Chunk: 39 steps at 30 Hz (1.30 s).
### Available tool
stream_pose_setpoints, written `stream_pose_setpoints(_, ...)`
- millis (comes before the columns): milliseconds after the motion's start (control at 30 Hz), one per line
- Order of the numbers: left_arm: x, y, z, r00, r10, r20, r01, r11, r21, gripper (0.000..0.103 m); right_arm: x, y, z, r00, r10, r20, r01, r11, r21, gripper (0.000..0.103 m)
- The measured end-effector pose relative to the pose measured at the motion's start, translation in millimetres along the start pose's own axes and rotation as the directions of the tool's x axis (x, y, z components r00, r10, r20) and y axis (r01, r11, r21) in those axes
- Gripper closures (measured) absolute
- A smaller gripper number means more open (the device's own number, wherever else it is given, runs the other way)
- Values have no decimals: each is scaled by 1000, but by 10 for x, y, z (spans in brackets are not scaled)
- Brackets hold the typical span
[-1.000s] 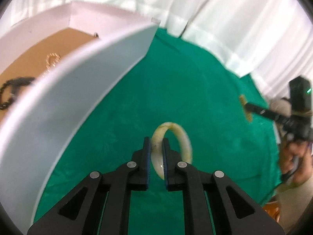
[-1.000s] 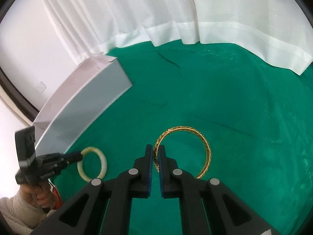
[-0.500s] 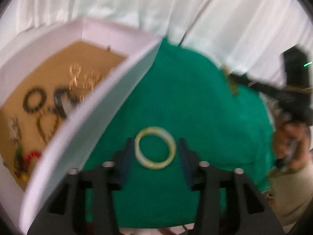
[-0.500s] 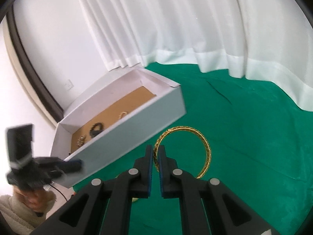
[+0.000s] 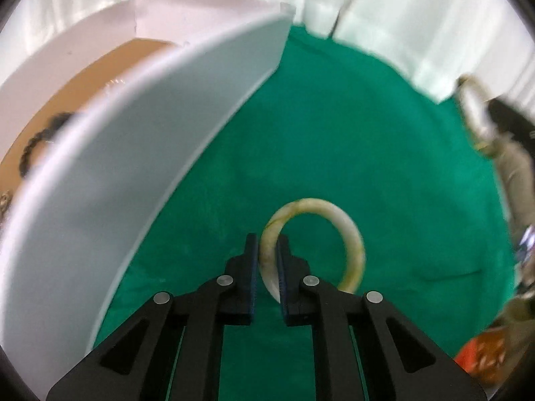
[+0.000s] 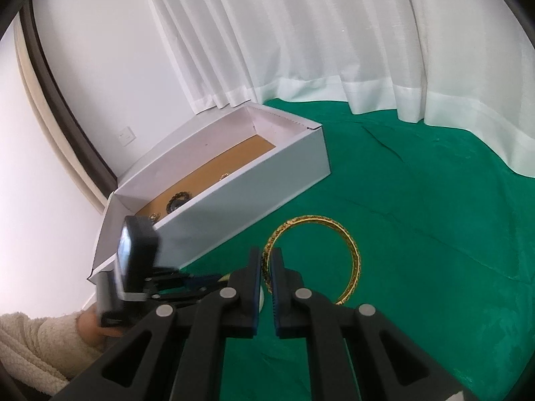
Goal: Organize jewelry
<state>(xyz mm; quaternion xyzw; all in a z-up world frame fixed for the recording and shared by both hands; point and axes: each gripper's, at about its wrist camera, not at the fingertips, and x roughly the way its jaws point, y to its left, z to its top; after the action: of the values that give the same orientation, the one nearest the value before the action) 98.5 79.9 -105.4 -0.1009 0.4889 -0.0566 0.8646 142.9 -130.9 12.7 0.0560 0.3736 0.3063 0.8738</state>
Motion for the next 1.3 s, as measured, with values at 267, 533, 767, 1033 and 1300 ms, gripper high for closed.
stream_pose_setpoints(267, -1472, 479, 198, 968, -108, 228, 144, 978, -148, 95, 206, 329, 635, 998, 54, 43, -50, 996, -72, 97)
stream_pose_setpoints(533, -1668, 1655, 406, 963, 158, 216, -67, 924, -377, 95, 1386, 1029, 1360, 978, 173, -121, -189, 971, -143, 97)
stream_pose_setpoints(767, -929, 2128, 296, 988, 150, 35, -114, 865, -489, 91, 2338, 1415, 1158, 941, 18, -339, -103, 966, -236, 94)
stream_pose_setpoints(1033, -1172, 1845, 260, 944, 309, 117, -245, 892, -379, 27, 2137, 1349, 1157, 958, -49, -281, -15, 975, -220, 52)
stream_pose_setpoints(1300, -1660, 1369, 263, 743, 618, 257, -515, 773, -372, 1, 1784, 1615, 1092, 976, -143, -167, 92, 956, -278, 26)
